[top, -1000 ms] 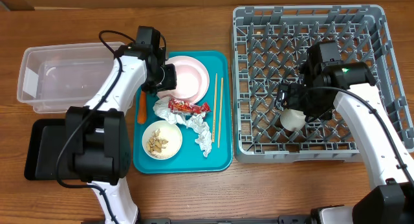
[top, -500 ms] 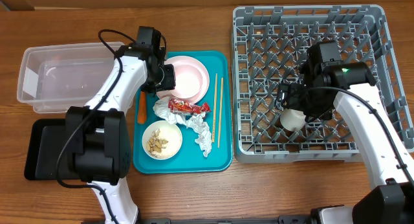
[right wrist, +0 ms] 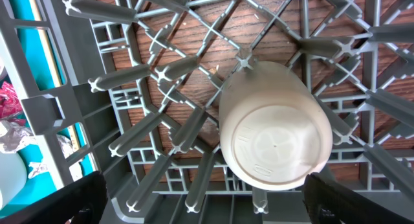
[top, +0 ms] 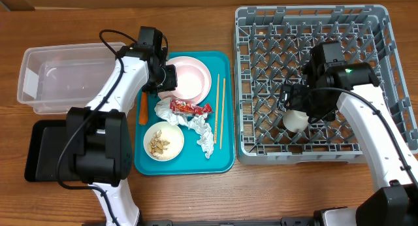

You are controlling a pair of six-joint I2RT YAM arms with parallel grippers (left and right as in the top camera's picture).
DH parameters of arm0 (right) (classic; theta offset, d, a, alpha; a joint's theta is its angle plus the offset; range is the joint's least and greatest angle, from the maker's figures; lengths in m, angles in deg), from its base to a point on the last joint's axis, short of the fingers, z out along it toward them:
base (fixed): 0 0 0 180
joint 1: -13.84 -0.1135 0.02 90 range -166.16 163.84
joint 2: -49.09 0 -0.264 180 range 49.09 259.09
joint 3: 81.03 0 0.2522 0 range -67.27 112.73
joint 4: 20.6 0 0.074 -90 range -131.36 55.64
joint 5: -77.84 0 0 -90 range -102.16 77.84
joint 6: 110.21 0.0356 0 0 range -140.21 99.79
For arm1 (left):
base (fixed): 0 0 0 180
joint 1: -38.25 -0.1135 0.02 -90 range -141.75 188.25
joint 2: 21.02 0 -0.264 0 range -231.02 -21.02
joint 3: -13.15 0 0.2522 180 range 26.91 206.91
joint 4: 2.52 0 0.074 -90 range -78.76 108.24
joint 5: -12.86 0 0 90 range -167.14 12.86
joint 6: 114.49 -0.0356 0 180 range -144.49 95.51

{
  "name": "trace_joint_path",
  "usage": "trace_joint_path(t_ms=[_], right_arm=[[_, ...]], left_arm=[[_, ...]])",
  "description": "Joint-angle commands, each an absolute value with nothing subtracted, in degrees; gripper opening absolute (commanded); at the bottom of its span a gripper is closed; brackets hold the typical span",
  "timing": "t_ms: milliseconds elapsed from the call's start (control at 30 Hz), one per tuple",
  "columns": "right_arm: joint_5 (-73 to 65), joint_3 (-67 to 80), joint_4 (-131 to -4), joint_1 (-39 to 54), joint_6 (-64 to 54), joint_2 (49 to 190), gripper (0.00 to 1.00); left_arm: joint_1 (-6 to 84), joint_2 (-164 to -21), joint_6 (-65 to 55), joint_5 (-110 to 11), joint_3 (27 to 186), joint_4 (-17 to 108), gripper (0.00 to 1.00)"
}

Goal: Sort waste into correct bins and load items into the dishwasher
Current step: 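Grasp the pink bowl rim with the left gripper and lift it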

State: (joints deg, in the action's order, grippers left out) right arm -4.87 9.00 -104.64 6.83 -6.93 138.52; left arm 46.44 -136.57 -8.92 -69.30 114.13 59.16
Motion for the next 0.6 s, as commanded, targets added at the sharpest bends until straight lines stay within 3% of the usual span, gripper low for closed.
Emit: trace_joint_path(t_ms=[0, 233, 467, 567], right_arm=[[-4.4, 8.9, -104.4, 6.7, -7.1, 138.0, 1.0], [-4.4, 8.9, -104.4, 6.7, -7.1, 138.0, 1.0], [-4.4, 8.9, -104.0, 6.7, -7.1, 138.0, 1.0], [-4.4, 8.9, -103.5, 6.7, -7.1, 138.0, 1.0]], left_arm=[[47.0, -137.9, -8.6, -70.2, 113.2, 59.0, 0.33], [47.6, -137.9, -8.6, -70.3, 112.3, 58.0, 0.31], [47.6, -137.9, -8.6, -70.3, 112.3, 57.7, 0.08], [47.5, -137.9, -8.6, -70.3, 112.3, 57.7, 0.04]])
